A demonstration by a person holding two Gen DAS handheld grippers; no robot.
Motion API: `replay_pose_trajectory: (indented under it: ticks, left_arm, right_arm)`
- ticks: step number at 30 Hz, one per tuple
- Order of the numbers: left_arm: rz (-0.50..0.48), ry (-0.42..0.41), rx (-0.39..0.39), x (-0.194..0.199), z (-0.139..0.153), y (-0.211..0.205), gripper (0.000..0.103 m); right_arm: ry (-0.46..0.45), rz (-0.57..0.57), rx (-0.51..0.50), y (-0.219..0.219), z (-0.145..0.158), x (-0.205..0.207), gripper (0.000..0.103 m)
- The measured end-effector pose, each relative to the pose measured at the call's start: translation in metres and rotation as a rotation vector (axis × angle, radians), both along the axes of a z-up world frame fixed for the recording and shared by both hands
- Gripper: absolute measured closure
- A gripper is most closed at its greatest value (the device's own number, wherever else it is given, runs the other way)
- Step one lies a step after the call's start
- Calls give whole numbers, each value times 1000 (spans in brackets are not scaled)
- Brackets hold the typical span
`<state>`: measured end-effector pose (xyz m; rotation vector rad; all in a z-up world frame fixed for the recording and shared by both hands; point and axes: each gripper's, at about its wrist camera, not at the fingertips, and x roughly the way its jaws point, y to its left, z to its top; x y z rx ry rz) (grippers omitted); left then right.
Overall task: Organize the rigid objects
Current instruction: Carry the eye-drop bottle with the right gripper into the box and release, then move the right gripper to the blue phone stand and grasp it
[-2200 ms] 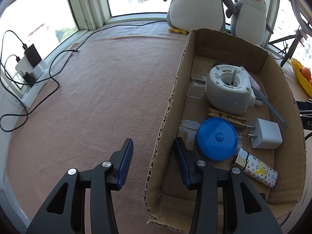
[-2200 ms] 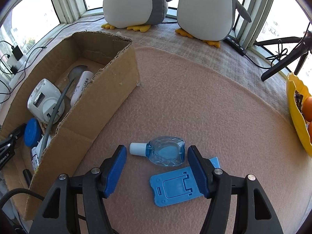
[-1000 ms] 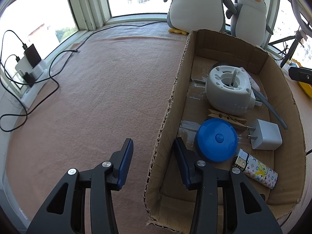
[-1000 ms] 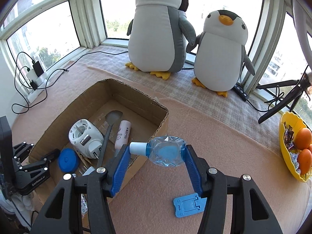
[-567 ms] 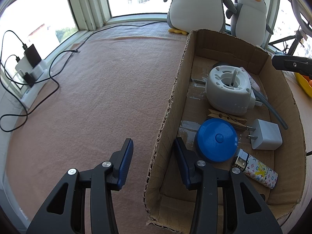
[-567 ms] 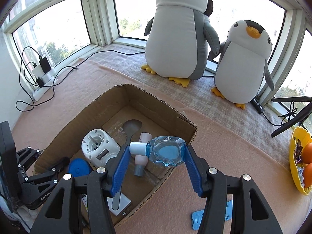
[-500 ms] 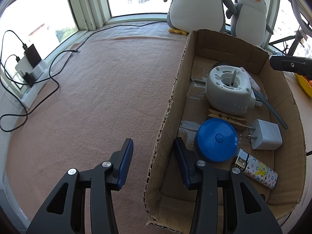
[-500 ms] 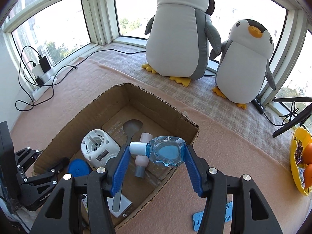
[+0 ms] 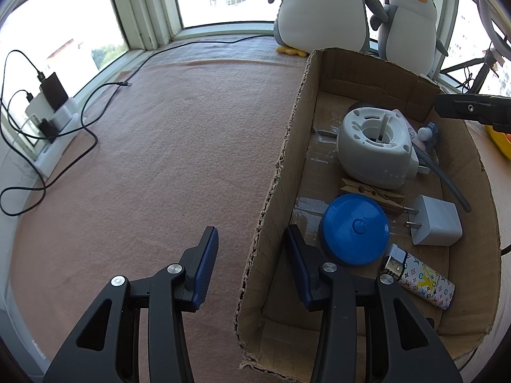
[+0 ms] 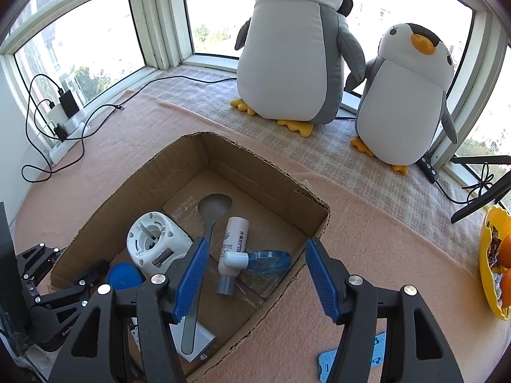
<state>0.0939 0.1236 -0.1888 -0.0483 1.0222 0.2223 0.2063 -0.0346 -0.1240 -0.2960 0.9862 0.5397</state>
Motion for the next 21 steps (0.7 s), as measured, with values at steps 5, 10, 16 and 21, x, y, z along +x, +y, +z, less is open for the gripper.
replay_pose_trajectory:
  ticks: [5,10,16,21]
  left_arm:
    - [1,-1,-1,1,1,1,60]
    - [1,-1,0,0,1,1,60]
    - [-2,0,-2,1,1,1,60]
    - [-16,2,-7,2,1,1,60]
  right_arm:
    - [-2,3,-1,0,1,-1,39]
    - [-1,-4,2,-3,2,-3,39]
    - [-11,-28,4,-12,13,-10,39]
    - [-31,-73,16,-27,35,-21,39]
